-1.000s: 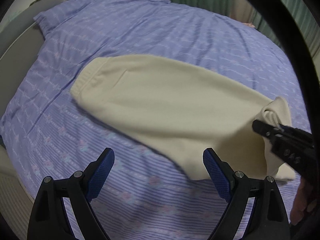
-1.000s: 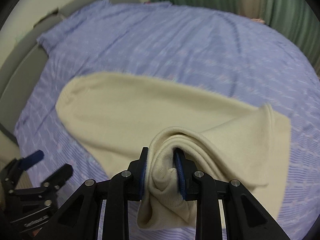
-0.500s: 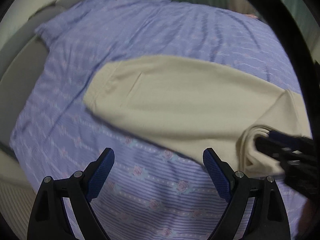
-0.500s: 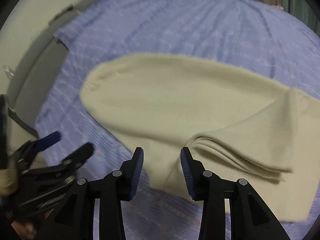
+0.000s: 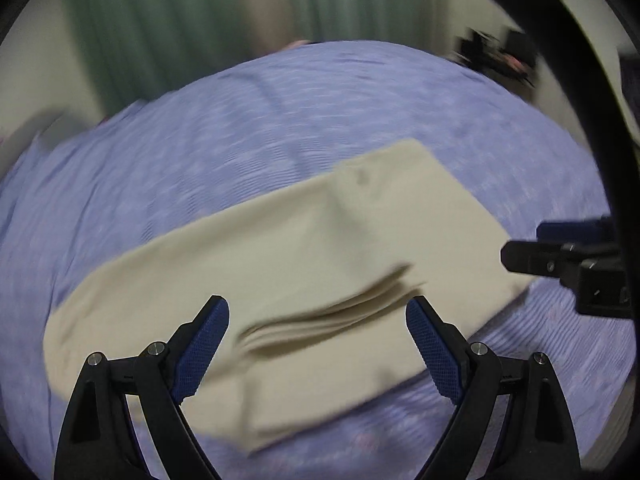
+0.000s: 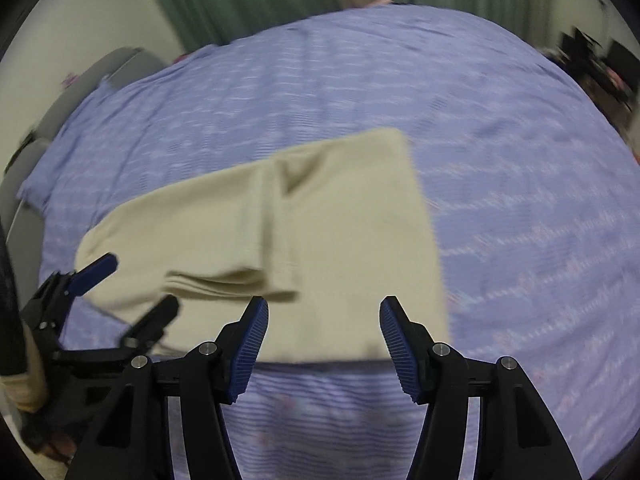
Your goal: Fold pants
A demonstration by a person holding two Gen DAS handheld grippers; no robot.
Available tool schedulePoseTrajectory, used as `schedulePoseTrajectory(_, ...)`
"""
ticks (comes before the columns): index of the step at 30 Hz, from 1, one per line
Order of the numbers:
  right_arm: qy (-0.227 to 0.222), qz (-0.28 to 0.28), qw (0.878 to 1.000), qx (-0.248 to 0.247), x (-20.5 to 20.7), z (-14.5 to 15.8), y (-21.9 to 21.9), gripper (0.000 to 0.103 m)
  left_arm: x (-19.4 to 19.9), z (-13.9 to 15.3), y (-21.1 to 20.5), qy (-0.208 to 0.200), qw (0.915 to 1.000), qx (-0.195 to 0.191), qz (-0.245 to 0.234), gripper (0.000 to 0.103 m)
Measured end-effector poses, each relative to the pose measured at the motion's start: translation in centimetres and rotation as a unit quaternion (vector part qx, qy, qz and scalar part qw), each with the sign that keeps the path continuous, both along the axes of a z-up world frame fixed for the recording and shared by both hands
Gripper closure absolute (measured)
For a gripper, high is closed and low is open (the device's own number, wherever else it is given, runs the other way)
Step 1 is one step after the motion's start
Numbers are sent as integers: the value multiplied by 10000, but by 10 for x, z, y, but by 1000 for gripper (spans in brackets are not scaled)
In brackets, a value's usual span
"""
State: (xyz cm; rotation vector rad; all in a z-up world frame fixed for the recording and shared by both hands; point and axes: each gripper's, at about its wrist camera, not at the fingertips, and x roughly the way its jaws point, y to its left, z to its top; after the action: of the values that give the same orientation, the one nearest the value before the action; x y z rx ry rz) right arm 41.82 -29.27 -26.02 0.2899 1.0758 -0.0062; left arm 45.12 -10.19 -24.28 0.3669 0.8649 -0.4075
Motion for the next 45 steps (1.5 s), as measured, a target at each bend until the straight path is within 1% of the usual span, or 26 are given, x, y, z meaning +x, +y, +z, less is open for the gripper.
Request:
schedulePoseTrajectory(3,146,-320,9994,9,-2,-17,-17,44,2,-21,-29,-179,9978,458,-439,12)
schedulePoseTrajectory(6,225,-526,9983,-85,-7,-30,-28,44,5,-35,-47,-277,9956,631,-631,12)
schedulePoseTrajectory(9,275,-656,9974,-86,-11,-38,-32,44,11,-47,-65,-250,9950,694,-673,12)
schedulePoseTrajectory(11,308,-750,9967,-51,-13,-43,-38,44,17,-58,-74,-185,9947,820,-590,12)
schedulePoseTrajectory(13,345,-799,9962,-18,-14,-47,-41,44,20,-64,-81,-205,9940,942,-522,16)
schedulePoseTrajectory(14,339,-809,9961,-4,-15,-48,-42,44,25,-65,-82,-235,9938,982,-474,30)
schedulePoseTrajectory(15,335,-809,9962,-7,-15,-48,-42,44,28,-64,-80,-176,9945,904,-490,46)
schedulePoseTrajectory(16,333,-798,9963,-4,-15,-48,-42,44,31,-61,-76,-101,9960,745,-492,57)
schedulePoseTrajectory(17,312,-775,9965,22,-14,-47,-41,44,32,-58,-69,-86,9969,652,-425,79)
schedulePoseTrajectory(18,286,-760,9967,46,-12,-46,-40,44,38,-50,-60,-128,9979,585,-237,83)
schedulePoseTrajectory(20,218,-705,9972,124,-11,-42,-36,44,49,-33,-41,-182,9994,301,68,83)
schedulePoseTrajectory(21,154,-647,9976,184,-8,-39,-32,44,57,-21,-27,-229,9991,123,338,84)
schedulePoseTrajectory(23,59,-547,9981,261,-2,-34,-23,44,75,-4,3,-241,9963,-223,793,84)
schedulePoseTrajectory(26,-97,-349,9983,448,15,-27,-3,44,118,5,53,181,9859,-975,1350,84)
schedulePoseTrajectory(28,-168,-227,9980,574,30,-24,12,44,140,-1,67,445,9819,-1226,1375,84)
schedulePoseTrajectory(30,-245,-59,9971,711,49,-25,30,44,158,-16,72,727,9815,-1253,1250,84)
schedulePoseTrajectory(33,-142,211,9970,729,70,-33,54,44,176,-32,80,1046,9775,-1339,1247,84)
schedulePoseTrajectory(36,-29,476,9965,681,82,-41,76,44,190,-44,95,1317,9668,-1636,1457,84)
schedulePoseTrajectory(37,6,530,9963,670,84,-43,82,44,194,-48,104,1434,9617,-1788,1506,83)
schedulePoseTrajectory(38,40,579,9960,673,85,-45,88,44,196,-52,110,1442,9612,-1773,1548,82)
schedulePoseTrajectory(39,65,604,9957,696,85,-47,92,44,196,-53,111,1235,9666,-1490,1679,86)
schedulePoseTrajectory(40,107,628,9952,737,86,-48,96,44,196,-50,116,944,9717,-1076,1880,86)
schedulePoseTrajectory(41,160,634,9949,762,85,-51,100,44,199,-48,124,704,9713,-730,2150,84)
schedulePoseTrajectory(42,219,637,9946,786,85,-54,105,44,200,-45,133,688,9686,-721,2277,80)
schedulePoseTrajectory(43,235,644,9944,804,83,-55,108,44,200,-40,144,738,9655,-918,2321,79)
schedulePoseTrajectory(45,270,671,9940,816,80,-56,113,44,193,-30,157,778,9637,-1240,2233,71)
